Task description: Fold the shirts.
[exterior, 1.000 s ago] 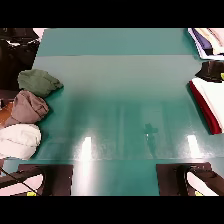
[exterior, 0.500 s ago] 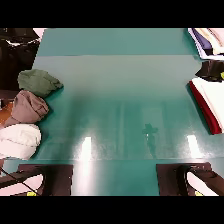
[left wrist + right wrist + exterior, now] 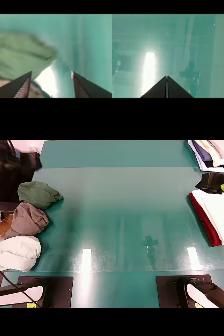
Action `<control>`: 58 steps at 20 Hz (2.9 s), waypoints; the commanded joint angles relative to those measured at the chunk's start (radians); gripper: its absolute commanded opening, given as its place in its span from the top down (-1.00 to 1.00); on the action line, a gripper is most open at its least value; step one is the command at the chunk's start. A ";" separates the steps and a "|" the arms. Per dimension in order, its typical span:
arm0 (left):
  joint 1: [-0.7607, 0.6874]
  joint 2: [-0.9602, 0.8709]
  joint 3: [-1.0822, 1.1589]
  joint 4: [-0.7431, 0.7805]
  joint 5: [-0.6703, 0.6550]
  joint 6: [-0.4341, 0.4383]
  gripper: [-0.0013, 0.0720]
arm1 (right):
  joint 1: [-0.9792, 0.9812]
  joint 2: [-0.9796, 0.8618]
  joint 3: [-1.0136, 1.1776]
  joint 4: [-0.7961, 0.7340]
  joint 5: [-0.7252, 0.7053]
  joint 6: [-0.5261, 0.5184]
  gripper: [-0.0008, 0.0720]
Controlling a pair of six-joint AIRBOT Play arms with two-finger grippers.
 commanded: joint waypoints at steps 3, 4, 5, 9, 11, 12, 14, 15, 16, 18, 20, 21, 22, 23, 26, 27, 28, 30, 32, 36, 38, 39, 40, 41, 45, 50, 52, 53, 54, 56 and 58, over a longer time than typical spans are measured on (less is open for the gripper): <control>0.089 -0.120 -0.224 0.075 0.164 -0.033 -0.66 | 0.001 0.001 0.000 0.007 0.019 0.001 0.92; 0.089 -0.140 -0.241 0.076 0.204 -0.033 -0.66 | 0.001 0.001 0.000 0.008 0.019 0.001 0.92; 0.089 -0.158 -0.254 0.072 0.243 -0.033 -0.66 | 0.001 0.000 0.000 0.008 0.019 0.001 0.92; 0.089 -0.207 -0.257 0.068 0.323 -0.055 -0.66 | 0.001 0.001 0.000 0.008 0.035 0.001 0.92; 0.089 -0.220 -0.257 0.068 0.331 -0.056 -0.65 | 0.001 0.001 0.000 0.008 0.035 0.001 0.92; 0.089 -0.224 -0.257 0.067 0.330 -0.062 -0.63 | 0.001 0.000 0.000 0.008 0.035 0.001 0.92; 0.089 -0.225 -0.257 0.066 0.327 -0.059 0.61 | 0.001 0.000 0.000 0.008 0.035 0.001 0.92; 0.089 -0.224 -0.256 0.056 0.327 -0.060 0.89 | 0.001 0.000 0.000 0.008 0.035 0.001 0.92; 0.089 -0.221 -0.250 0.036 0.320 -0.059 0.90 | 0.001 0.000 0.000 0.008 0.035 0.001 0.92; 0.086 -0.210 -0.206 -0.021 0.291 -0.057 0.90 | 0.001 0.001 0.000 0.008 0.033 0.001 0.92; 0.065 -0.166 -0.142 -0.066 0.295 -0.016 0.90 | 0.001 0.001 0.002 0.008 0.015 0.001 0.92; 0.050 -0.137 -0.092 -0.079 0.293 0.012 0.90 | 0.001 0.001 0.012 0.008 0.001 0.001 0.92; 0.029 -0.106 -0.038 -0.095 0.279 0.039 0.90 | 0.001 0.000 0.032 0.008 -0.012 0.001 0.92; 0.006 -0.069 0.027 -0.124 0.246 0.063 0.90 | 0.001 0.000 0.062 0.008 -0.032 0.001 0.92; -0.081 0.052 0.204 -0.306 0.167 0.158 0.90 | 0.001 0.000 0.161 0.004 -0.092 0.000 0.92; -0.117 0.095 0.250 -0.376 0.161 0.188 0.90 | 0.001 0.000 0.192 0.004 -0.111 0.000 0.92; -0.151 0.132 0.286 -0.440 0.161 0.205 0.90 | 0.001 0.000 0.219 0.004 -0.127 0.000 0.92; -0.229 0.201 0.332 -0.550 0.165 0.241 0.90 | 0.001 0.000 0.264 0.003 -0.139 0.000 0.92; -0.321 0.256 0.332 -0.631 0.174 0.266 0.90 | 0.001 0.000 0.294 -0.001 -0.139 0.000 0.92; -0.504 0.260 0.332 -0.704 0.212 0.274 0.90 | 0.001 0.002 0.313 -0.001 -0.135 -0.001 0.92; -0.547 0.237 0.332 -0.693 0.213 0.301 0.90 | 0.001 0.000 0.313 -0.001 -0.121 -0.001 0.92; -0.547 0.224 0.330 -0.690 0.197 0.300 0.90 | 0.001 0.000 0.313 -0.001 -0.119 -0.001 0.92; -0.547 0.216 0.319 -0.663 0.180 0.296 0.90 | 0.001 0.001 0.313 -0.001 -0.117 -0.003 0.92; -0.547 0.209 0.294 -0.605 0.159 0.270 0.90 | 0.001 0.001 0.313 -0.001 -0.109 -0.028 0.92; -0.547 0.209 0.069 -0.338 0.046 0.136 0.90 | 0.001 0.001 0.313 -0.002 -0.064 -0.058 0.92; -0.529 0.209 -0.306 -0.209 0.042 -0.011 -0.72 | 0.001 0.001 0.313 -0.002 -0.031 -0.062 0.92; -0.467 0.209 -0.347 -0.203 0.003 -0.036 -0.71 | 0.001 0.001 0.313 -0.002 -0.026 -0.064 0.92; -0.431 0.211 -0.347 -0.205 -0.019 -0.036 -0.71 | 0.001 0.001 0.313 -0.002 -0.023 -0.065 0.92; -0.395 0.216 -0.347 -0.205 -0.038 -0.036 -0.71 | 0.001 0.001 0.313 -0.002 -0.021 -0.065 0.92; -0.338 0.217 -0.349 -0.205 -0.080 -0.035 -0.71 | 0.001 0.000 0.313 -0.002 -0.021 -0.069 0.92; -0.305 0.218 -0.388 -0.205 -0.090 -0.032 -0.71 | 0.001 0.000 0.313 -0.003 -0.013 -0.072 0.92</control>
